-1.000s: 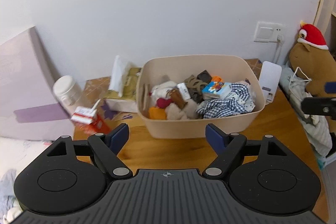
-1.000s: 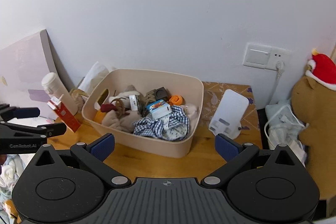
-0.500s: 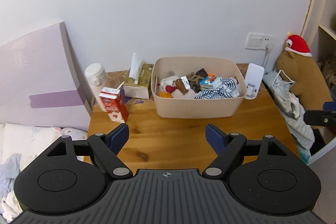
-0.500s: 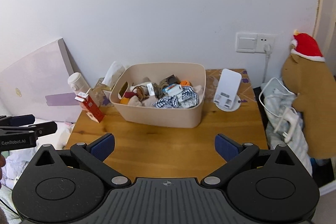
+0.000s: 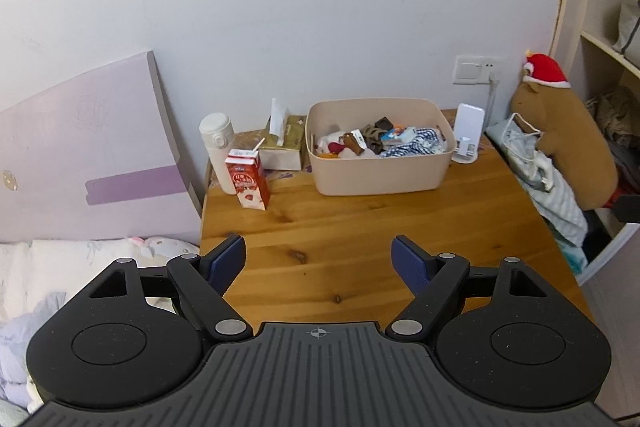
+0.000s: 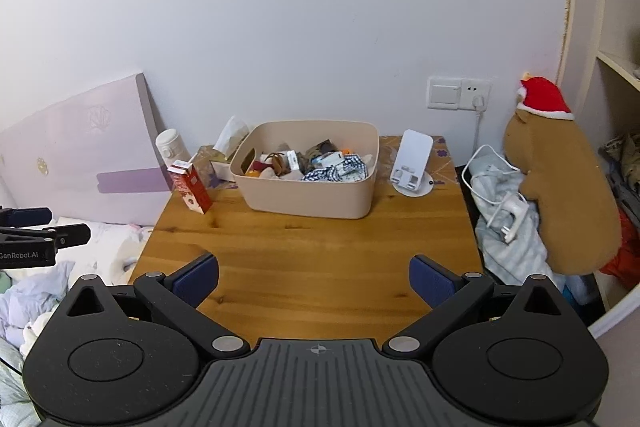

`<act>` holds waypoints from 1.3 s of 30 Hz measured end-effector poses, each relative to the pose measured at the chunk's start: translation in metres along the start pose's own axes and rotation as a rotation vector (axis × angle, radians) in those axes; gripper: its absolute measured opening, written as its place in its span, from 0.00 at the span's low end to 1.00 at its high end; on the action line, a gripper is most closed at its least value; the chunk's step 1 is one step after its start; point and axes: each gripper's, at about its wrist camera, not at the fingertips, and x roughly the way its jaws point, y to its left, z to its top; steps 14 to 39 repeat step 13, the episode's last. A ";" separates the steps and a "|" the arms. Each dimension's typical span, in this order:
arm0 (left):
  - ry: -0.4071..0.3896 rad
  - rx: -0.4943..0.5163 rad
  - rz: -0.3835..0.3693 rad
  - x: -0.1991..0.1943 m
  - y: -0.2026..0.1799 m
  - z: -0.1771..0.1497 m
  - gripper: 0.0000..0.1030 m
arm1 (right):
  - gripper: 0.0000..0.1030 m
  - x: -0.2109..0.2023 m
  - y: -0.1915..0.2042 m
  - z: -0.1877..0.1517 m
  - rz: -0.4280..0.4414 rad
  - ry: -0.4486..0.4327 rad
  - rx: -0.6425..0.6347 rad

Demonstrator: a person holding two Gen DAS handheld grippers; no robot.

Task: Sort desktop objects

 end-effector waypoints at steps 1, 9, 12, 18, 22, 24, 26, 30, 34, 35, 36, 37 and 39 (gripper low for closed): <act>-0.004 0.003 0.000 -0.006 0.001 -0.003 0.79 | 1.00 -0.005 0.001 -0.002 0.003 -0.001 0.005; -0.048 0.034 -0.039 -0.041 0.001 -0.010 0.79 | 1.00 -0.025 0.003 -0.020 0.009 -0.013 0.042; -0.064 0.039 -0.046 -0.047 0.000 -0.009 0.79 | 1.00 -0.025 0.003 -0.024 0.004 -0.013 0.042; -0.068 0.036 -0.050 -0.049 -0.001 -0.009 0.79 | 1.00 -0.026 0.000 -0.026 0.004 -0.018 0.050; -0.068 0.036 -0.050 -0.049 -0.001 -0.009 0.79 | 1.00 -0.026 0.000 -0.026 0.004 -0.018 0.050; -0.068 0.036 -0.050 -0.049 -0.001 -0.009 0.79 | 1.00 -0.026 0.000 -0.026 0.004 -0.018 0.050; -0.068 0.036 -0.050 -0.049 -0.001 -0.009 0.79 | 1.00 -0.026 0.000 -0.026 0.004 -0.018 0.050; -0.068 0.036 -0.050 -0.049 -0.001 -0.009 0.79 | 1.00 -0.026 0.000 -0.026 0.004 -0.018 0.050; -0.068 0.036 -0.050 -0.049 -0.001 -0.009 0.79 | 1.00 -0.026 0.000 -0.026 0.004 -0.018 0.050; -0.068 0.036 -0.050 -0.049 -0.001 -0.009 0.79 | 1.00 -0.026 0.000 -0.026 0.004 -0.018 0.050; -0.068 0.036 -0.050 -0.049 -0.001 -0.009 0.79 | 1.00 -0.026 0.000 -0.026 0.004 -0.018 0.050; -0.068 0.036 -0.050 -0.049 -0.001 -0.009 0.79 | 1.00 -0.026 0.000 -0.026 0.004 -0.018 0.050; -0.068 0.036 -0.050 -0.049 -0.001 -0.009 0.79 | 1.00 -0.026 0.000 -0.026 0.004 -0.018 0.050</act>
